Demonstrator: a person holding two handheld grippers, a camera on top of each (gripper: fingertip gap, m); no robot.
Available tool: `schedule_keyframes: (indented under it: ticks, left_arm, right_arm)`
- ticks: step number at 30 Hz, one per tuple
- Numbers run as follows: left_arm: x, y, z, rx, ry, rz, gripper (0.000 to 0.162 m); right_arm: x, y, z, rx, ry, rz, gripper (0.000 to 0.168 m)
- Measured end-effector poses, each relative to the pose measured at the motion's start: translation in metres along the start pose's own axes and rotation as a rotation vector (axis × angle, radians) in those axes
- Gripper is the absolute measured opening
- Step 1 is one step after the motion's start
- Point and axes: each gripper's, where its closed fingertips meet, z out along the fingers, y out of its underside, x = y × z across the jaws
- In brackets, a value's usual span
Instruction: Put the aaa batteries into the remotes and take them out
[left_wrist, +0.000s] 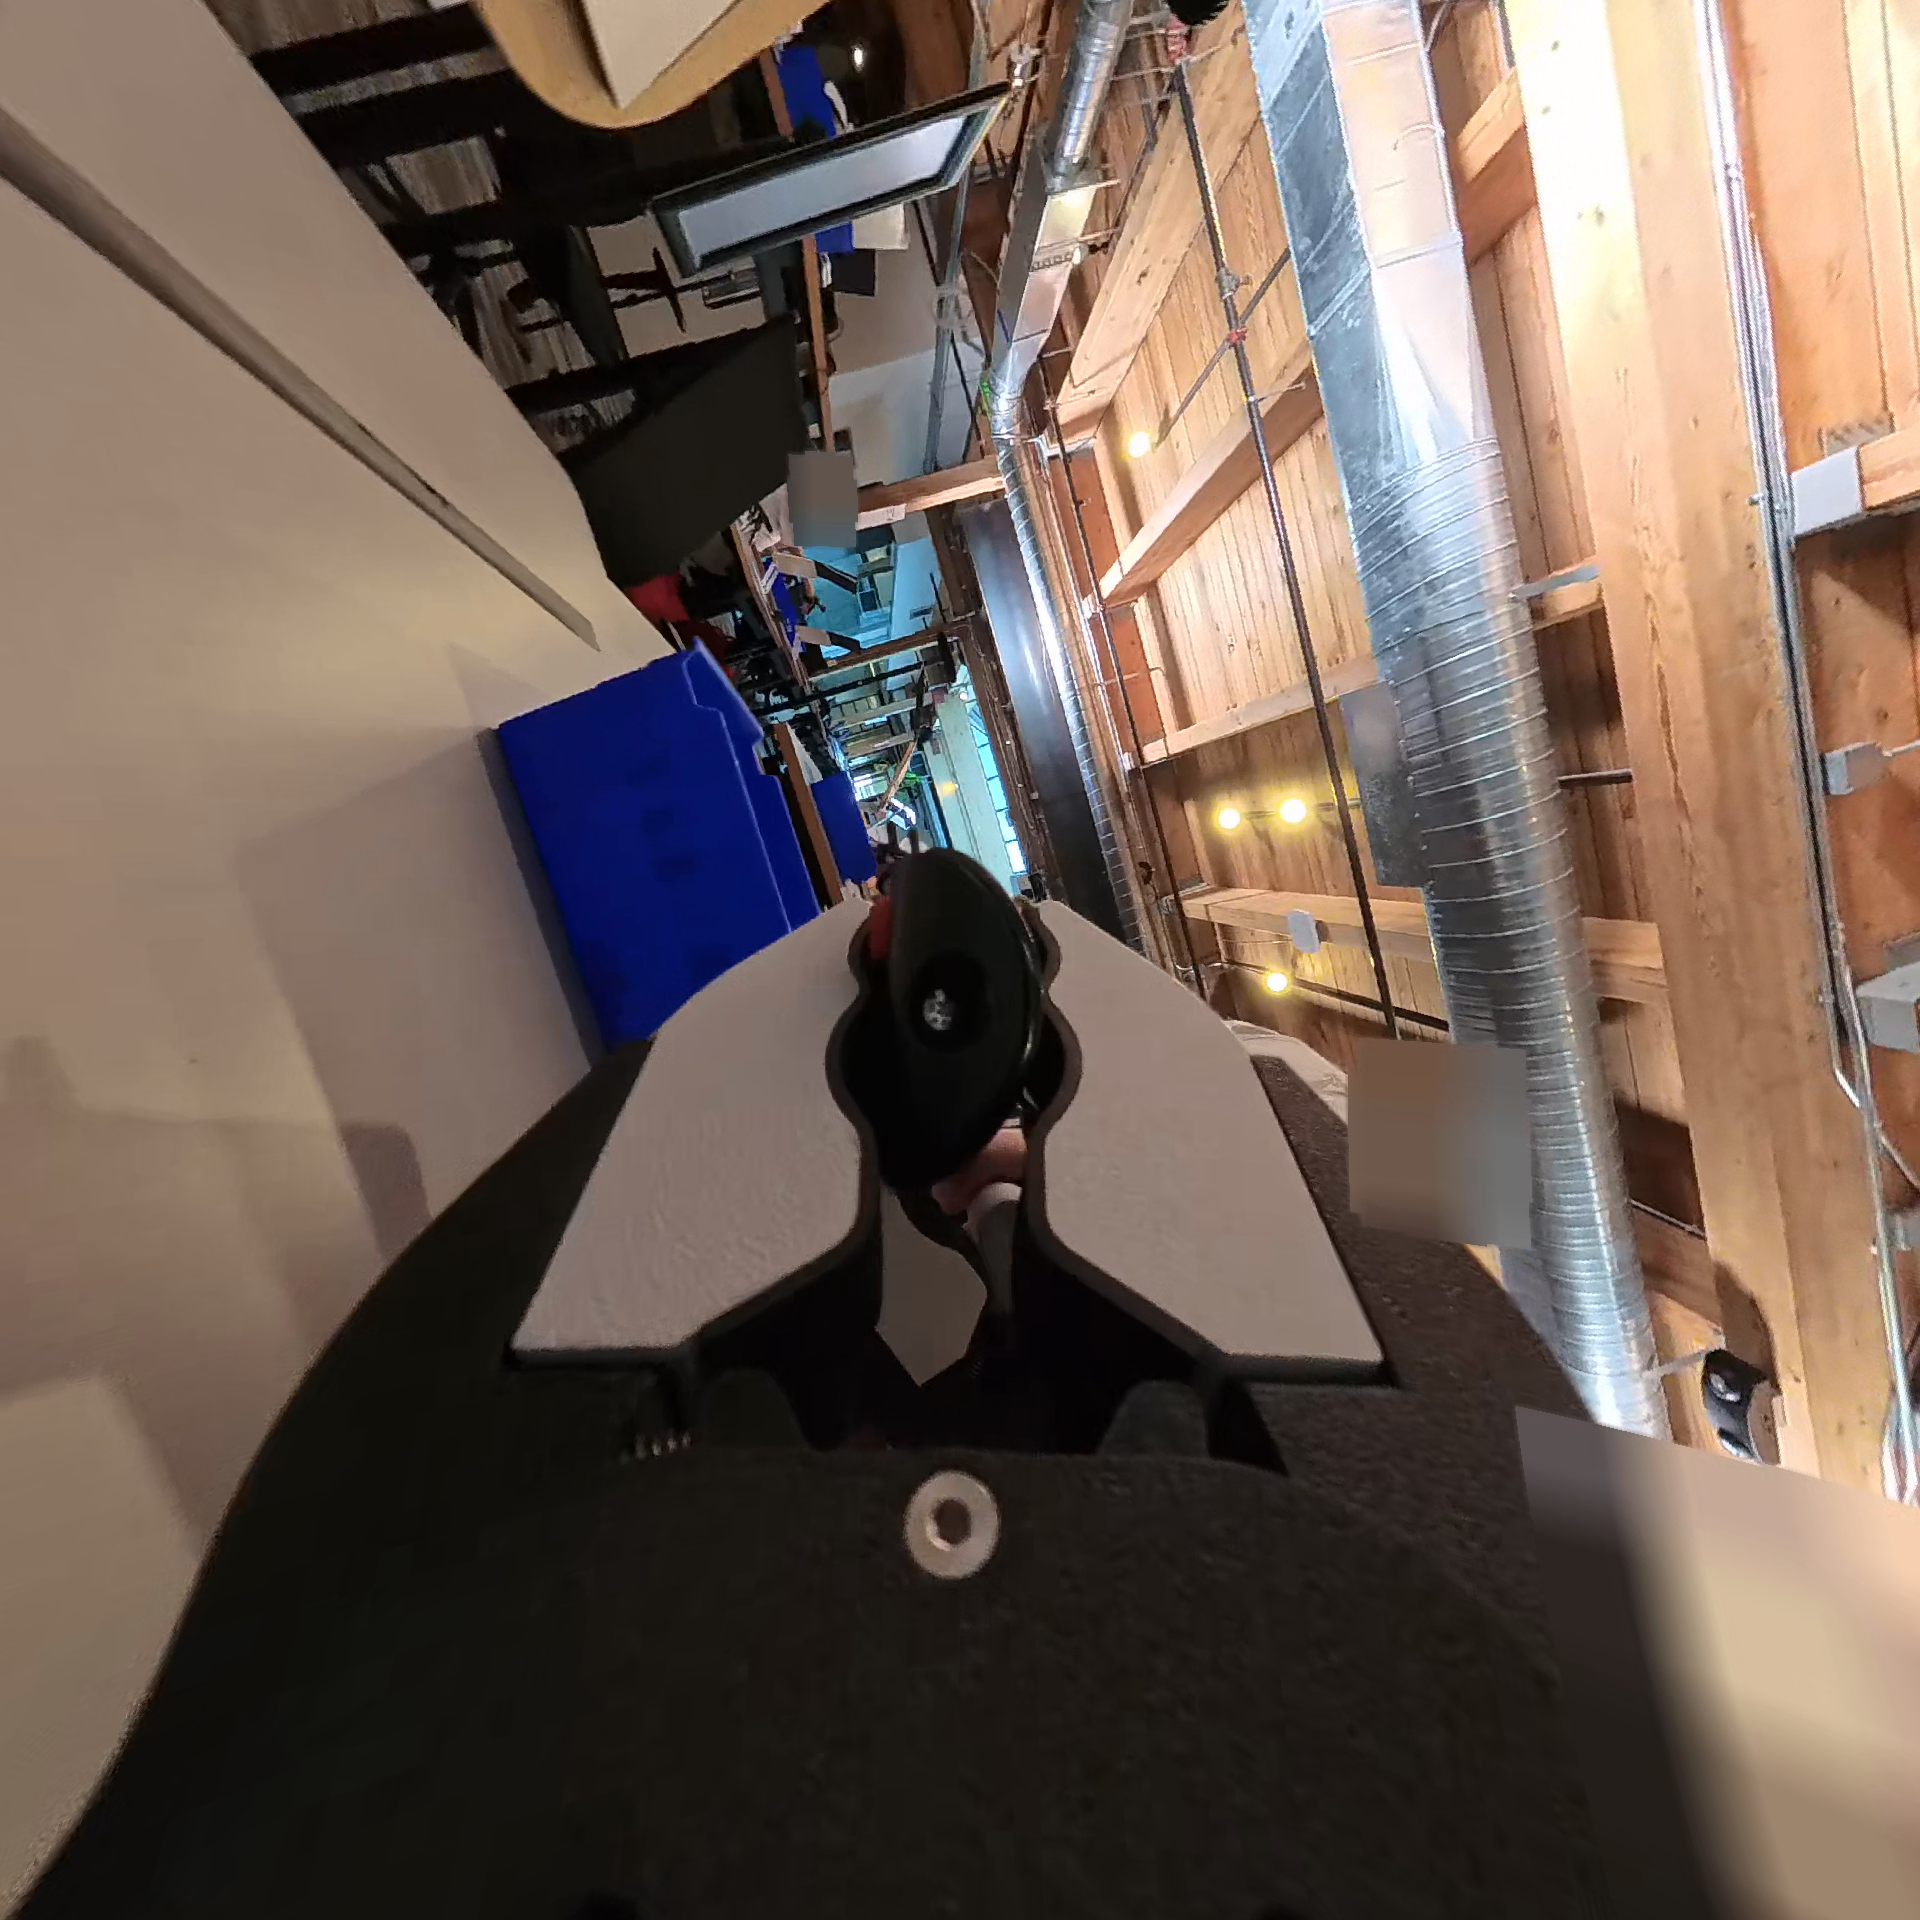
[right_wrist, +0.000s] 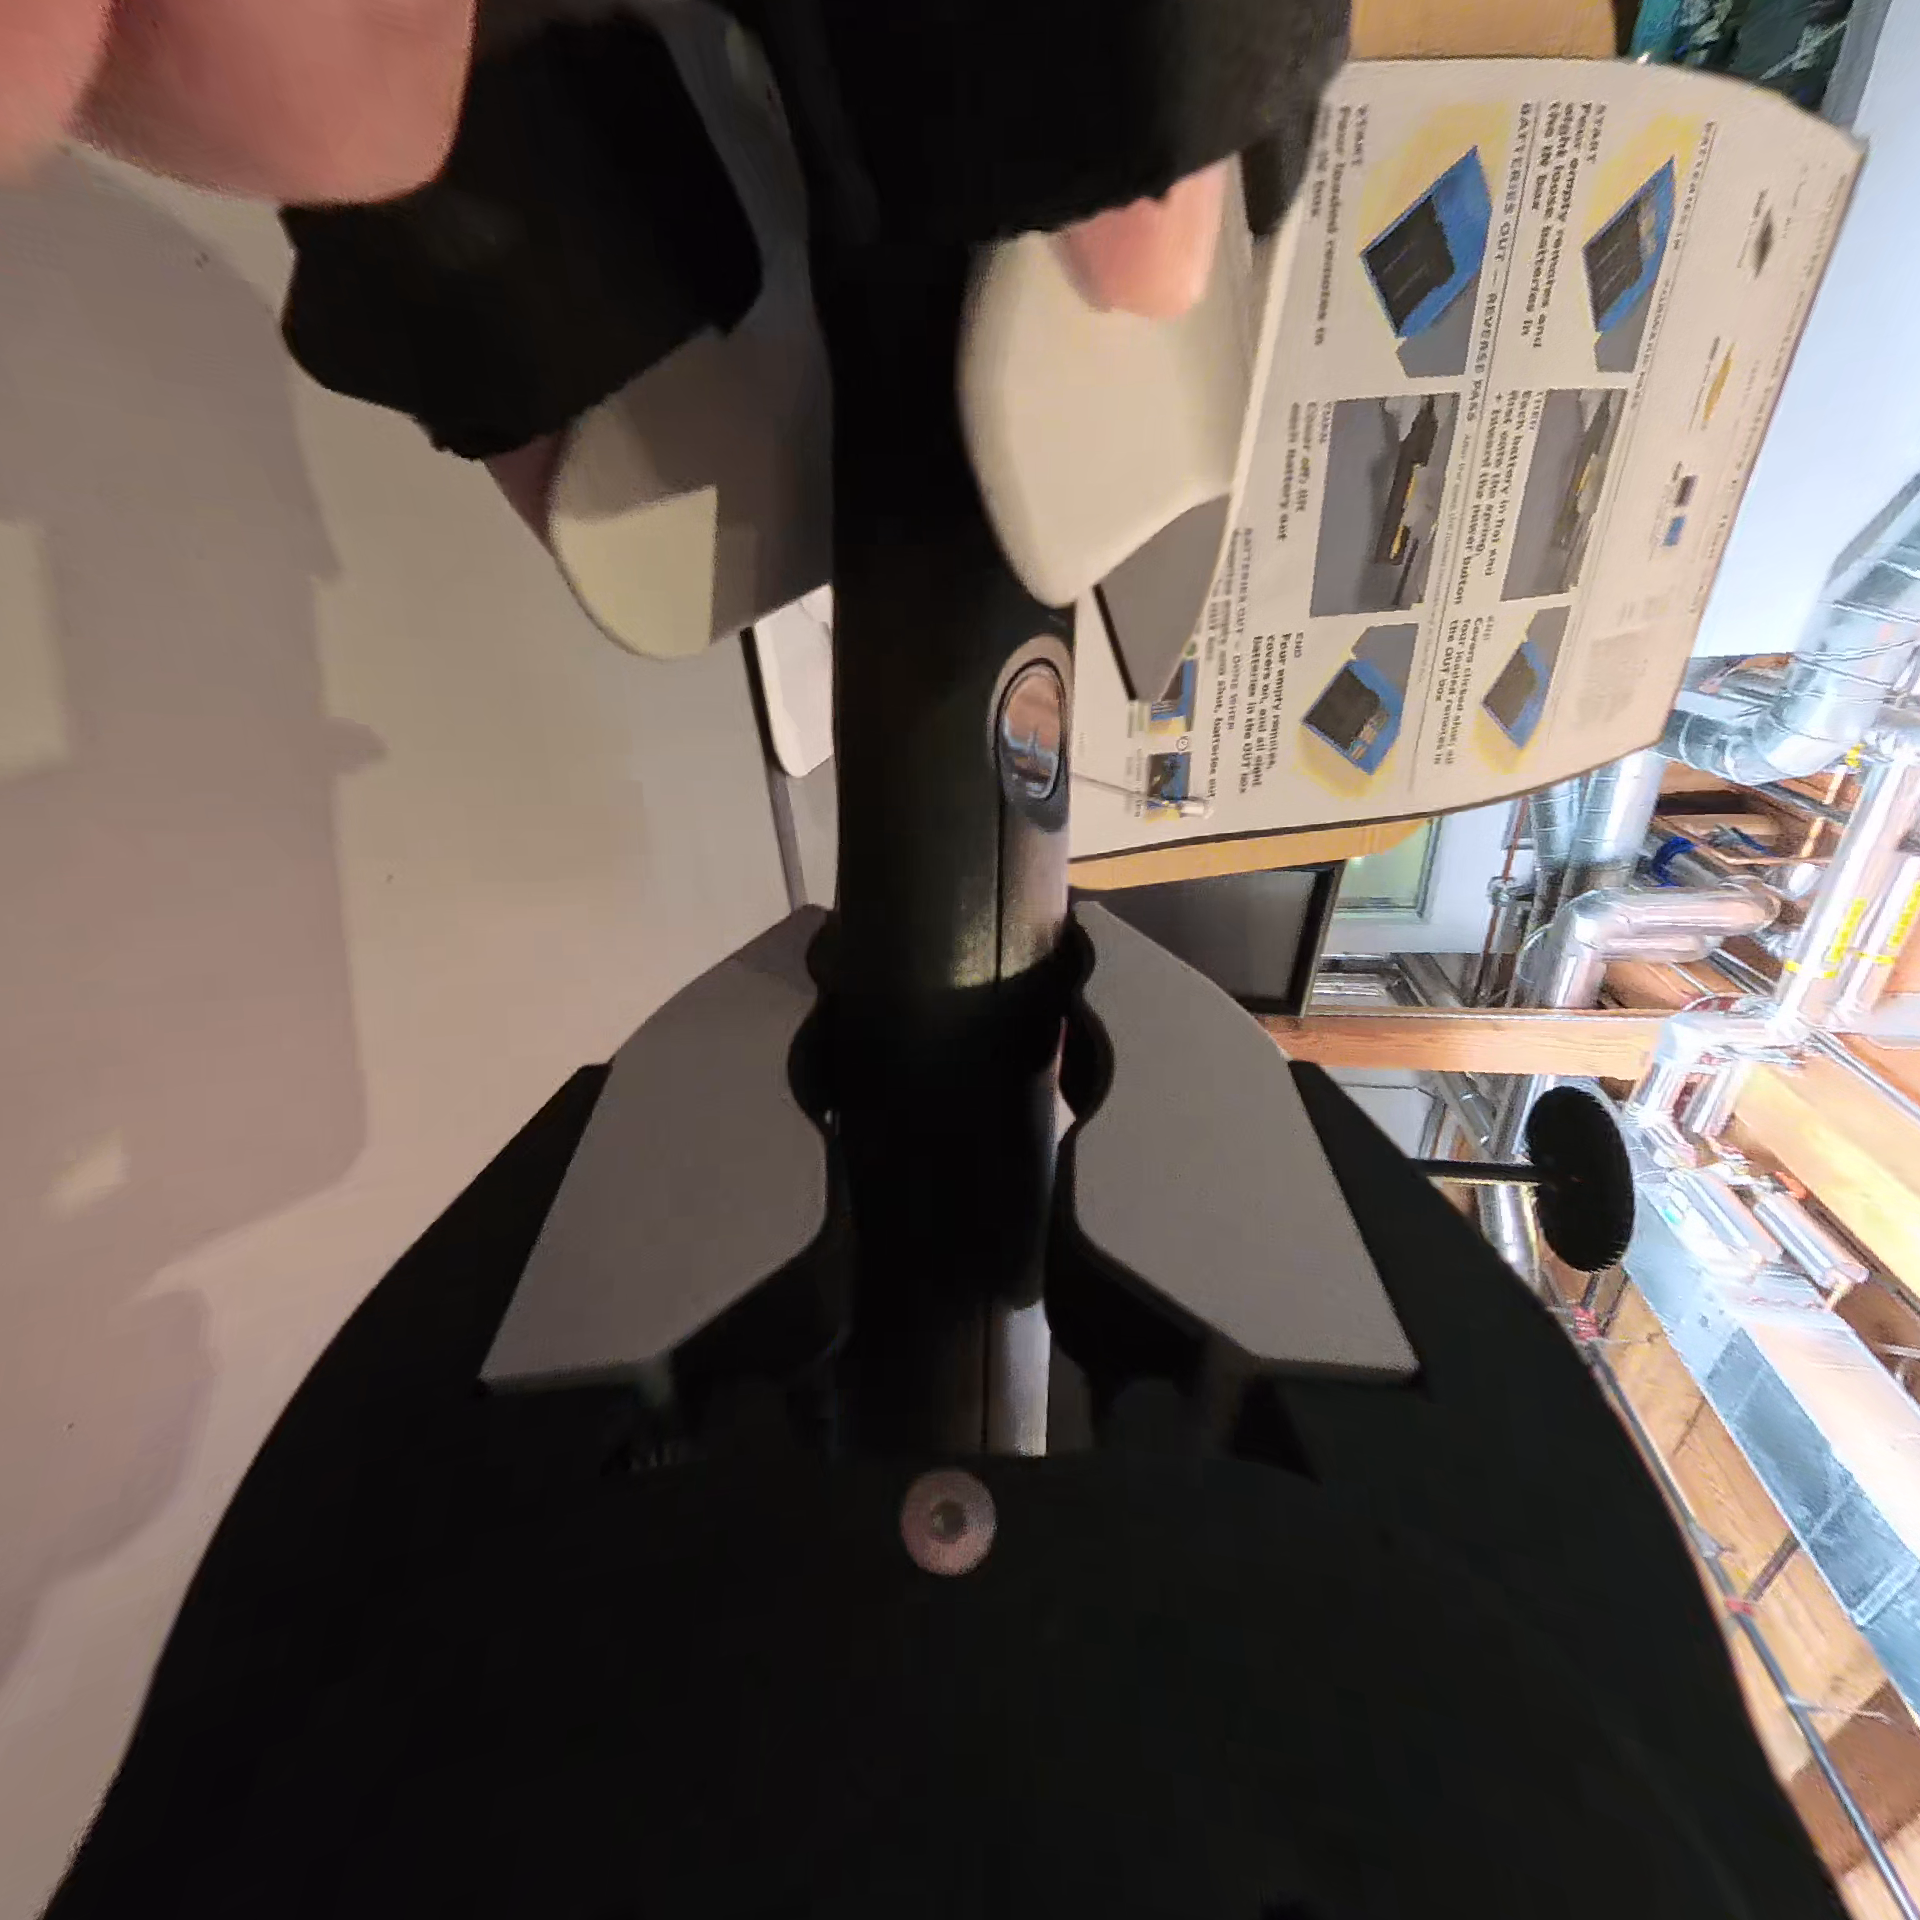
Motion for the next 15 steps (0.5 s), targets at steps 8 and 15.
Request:
schedule_keyframes:
  ticks: [8,15]
  left_arm:
    - [0.004,0.007,0.004,-0.039,0.021,0.017,0.025]
    - [0.016,-0.004,0.0,-0.012,0.044,0.104,0.026]
  right_arm:
    - [0.006,0.005,-0.005,0.012,0.01,-0.046,0.038]
    - [0.023,0.037,-0.011,-0.003,0.031,-0.075,0.029]
